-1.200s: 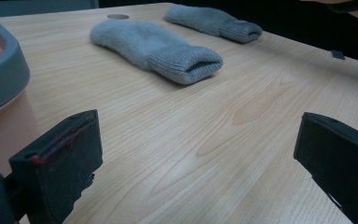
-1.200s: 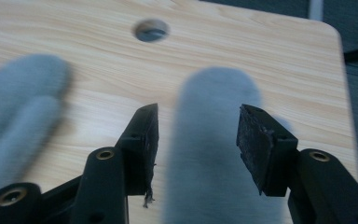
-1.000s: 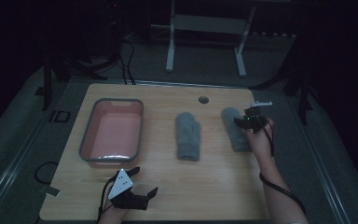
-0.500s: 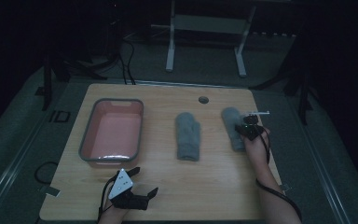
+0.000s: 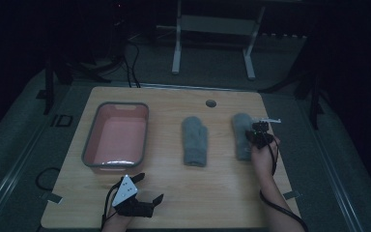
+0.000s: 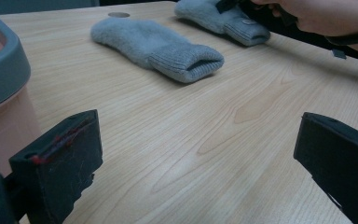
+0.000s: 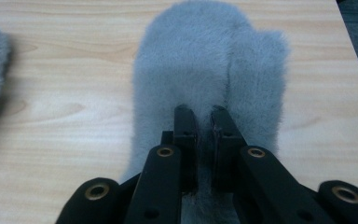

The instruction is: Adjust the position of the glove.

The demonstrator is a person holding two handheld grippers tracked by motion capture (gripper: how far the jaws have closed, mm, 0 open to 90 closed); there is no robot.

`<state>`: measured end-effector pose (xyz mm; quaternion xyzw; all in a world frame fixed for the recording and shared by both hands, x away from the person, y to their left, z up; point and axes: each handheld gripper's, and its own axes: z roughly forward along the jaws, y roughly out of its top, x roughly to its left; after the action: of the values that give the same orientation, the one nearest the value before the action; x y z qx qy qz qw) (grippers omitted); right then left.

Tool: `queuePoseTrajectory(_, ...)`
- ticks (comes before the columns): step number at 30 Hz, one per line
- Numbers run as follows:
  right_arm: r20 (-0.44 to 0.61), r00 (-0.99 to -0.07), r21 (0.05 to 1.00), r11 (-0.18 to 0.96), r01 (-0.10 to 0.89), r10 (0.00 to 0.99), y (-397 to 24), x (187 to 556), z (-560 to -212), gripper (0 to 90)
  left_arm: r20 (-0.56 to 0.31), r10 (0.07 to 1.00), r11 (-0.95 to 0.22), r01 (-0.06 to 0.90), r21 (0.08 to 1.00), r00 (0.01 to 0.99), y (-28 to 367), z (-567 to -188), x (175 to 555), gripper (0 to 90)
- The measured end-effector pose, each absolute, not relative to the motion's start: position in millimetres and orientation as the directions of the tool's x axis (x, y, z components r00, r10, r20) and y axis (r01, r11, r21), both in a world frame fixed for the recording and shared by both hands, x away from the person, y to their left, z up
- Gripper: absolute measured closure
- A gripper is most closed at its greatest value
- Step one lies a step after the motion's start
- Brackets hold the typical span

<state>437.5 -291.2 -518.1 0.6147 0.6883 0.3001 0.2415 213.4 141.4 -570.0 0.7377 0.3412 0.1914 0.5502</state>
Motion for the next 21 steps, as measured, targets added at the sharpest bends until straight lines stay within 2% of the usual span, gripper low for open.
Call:
queuePoseTrajectory(5, 0.058, -0.112, 0.708, 0.038, 0.705, 0.992, -291, 422, -519, 83.5, -0.091, 0.714, -0.163, 0.292, 0.942, 0.694, 141, -570, 214, 1.5)
queuePoseTrajectory(12, 0.046, -0.135, 0.683, 0.068, 0.727, 0.990, -290, 418, -531, 81.4, -0.089, 0.715, -0.165, 0.292, 0.942, 0.694, 140, -570, 213, 1.4)
queuePoseTrajectory(16, 0.060, -0.151, 0.690, 0.068, 0.720, 0.987, -292, 416, -535, 72.1, -0.088, 0.713, -0.169, 0.292, 0.941, 0.695, 140, -570, 213, 1.5)
queuePoseTrajectory(17, 0.060, -0.151, 0.690, 0.068, 0.720, 0.987, -292, 416, -535, 72.1, -0.088, 0.713, -0.169, 0.292, 0.941, 0.695, 140, -570, 213, 1.4)
queuePoseTrajectory(19, 0.073, -0.180, 0.701, 0.078, 0.709, 0.981, -295, 414, -532, 57.8, -0.091, 0.714, -0.165, 0.292, 0.942, 0.695, 140, -570, 213, 1.4)
queuePoseTrajectory(21, 0.062, -0.222, 0.713, 0.112, 0.692, 0.973, -297, 411, -529, 53.5, -0.092, 0.711, -0.164, 0.292, 0.942, 0.697, 140, -570, 213, 1.5)
